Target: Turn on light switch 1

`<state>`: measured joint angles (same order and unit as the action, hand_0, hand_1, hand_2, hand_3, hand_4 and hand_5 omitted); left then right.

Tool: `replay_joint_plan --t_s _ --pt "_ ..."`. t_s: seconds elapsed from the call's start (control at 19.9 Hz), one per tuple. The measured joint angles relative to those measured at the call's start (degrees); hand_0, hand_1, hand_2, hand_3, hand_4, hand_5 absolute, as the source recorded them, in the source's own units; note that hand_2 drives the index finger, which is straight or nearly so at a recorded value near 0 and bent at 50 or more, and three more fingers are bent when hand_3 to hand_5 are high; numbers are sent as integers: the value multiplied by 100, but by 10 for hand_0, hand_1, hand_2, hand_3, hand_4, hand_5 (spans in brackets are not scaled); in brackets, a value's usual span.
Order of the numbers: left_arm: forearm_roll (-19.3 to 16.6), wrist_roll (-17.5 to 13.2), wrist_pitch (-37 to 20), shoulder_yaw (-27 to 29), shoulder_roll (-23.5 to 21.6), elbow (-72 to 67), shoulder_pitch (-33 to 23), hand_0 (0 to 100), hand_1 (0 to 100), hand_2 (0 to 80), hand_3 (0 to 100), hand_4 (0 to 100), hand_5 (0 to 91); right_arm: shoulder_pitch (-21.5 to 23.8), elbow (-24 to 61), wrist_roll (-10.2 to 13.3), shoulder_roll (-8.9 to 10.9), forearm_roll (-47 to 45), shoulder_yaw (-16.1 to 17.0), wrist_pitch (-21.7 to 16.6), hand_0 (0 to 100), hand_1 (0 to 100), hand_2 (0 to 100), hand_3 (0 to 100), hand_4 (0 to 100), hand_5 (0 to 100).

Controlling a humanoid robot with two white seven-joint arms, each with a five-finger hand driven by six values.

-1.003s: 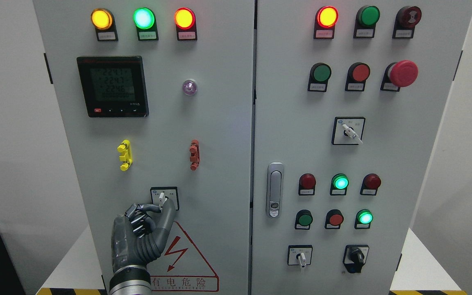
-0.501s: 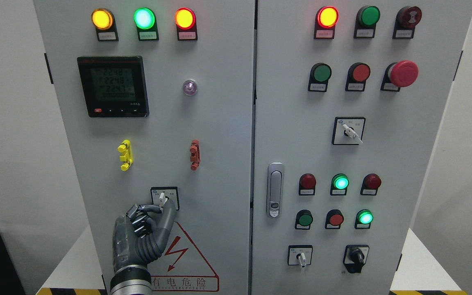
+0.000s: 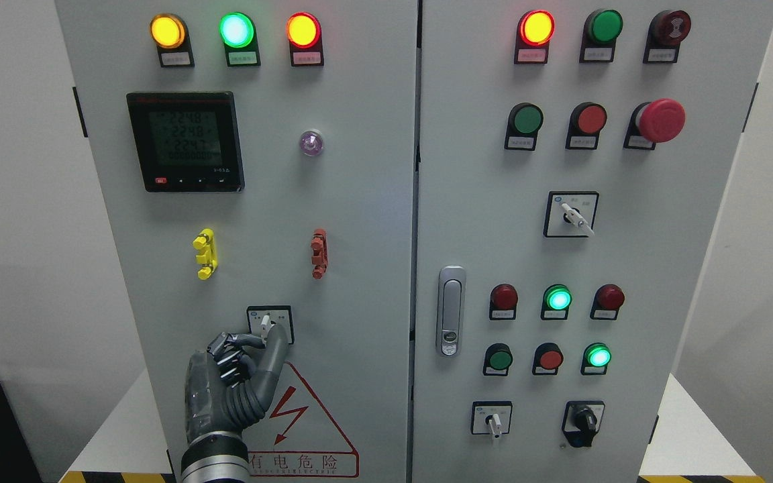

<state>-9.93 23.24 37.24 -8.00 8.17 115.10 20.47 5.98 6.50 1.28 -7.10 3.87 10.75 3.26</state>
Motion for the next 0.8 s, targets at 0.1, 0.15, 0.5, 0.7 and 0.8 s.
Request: replay_joint_plan --t_s 0.1,0.15,0.5,0.7,0.8 --pt "0 0 1 0 0 -2 3 256 591 587 1000 1000 888 0 0 -1 0 0 0 0 0 0 0 0 0 0" --pt "0 0 1 1 0 -3 4 257 590 587 1000 1000 888 0 0 -1 0 0 0 0 0 0 0 0 0 0" --pt "0 0 4 1 2 -12 22 274 580 587 1000 1000 887 0 0 -2 0 0 -1 0 0 0 0 0 0 0" --pt "1 0 25 1 4 -14 29 300 574 587 1000 1000 888 0 0 -2 0 0 -1 0 0 0 0 0 0 0" --pt "2 0 25 1 5 -14 31 324 564 586 1000 1000 888 0 0 -2 0 0 -1 0 0 0 0 0 0 0"
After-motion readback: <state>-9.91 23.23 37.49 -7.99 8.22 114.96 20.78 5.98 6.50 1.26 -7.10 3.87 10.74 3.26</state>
